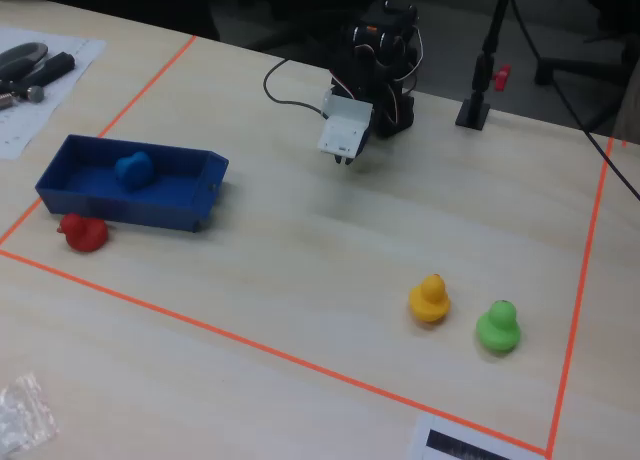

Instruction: Grasp blue duck and put it into box.

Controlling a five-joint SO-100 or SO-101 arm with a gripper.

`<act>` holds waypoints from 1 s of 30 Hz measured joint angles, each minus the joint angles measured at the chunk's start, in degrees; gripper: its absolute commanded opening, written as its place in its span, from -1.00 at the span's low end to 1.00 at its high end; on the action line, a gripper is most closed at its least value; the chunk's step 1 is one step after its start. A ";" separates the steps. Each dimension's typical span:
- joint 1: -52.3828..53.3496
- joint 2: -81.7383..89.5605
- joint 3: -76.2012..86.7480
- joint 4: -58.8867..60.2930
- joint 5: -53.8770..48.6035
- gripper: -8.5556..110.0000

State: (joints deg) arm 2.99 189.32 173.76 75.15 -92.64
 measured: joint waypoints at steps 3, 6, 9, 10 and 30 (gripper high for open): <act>-0.44 0.09 1.85 0.26 0.09 -0.85; -1.23 0.26 3.08 0.88 0.09 -0.85; -1.58 0.35 3.43 1.05 0.18 -0.85; -1.58 0.35 3.43 1.05 0.18 -0.85; -2.20 0.44 3.78 1.14 0.26 -0.85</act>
State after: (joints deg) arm 0.79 189.76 177.54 76.29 -92.37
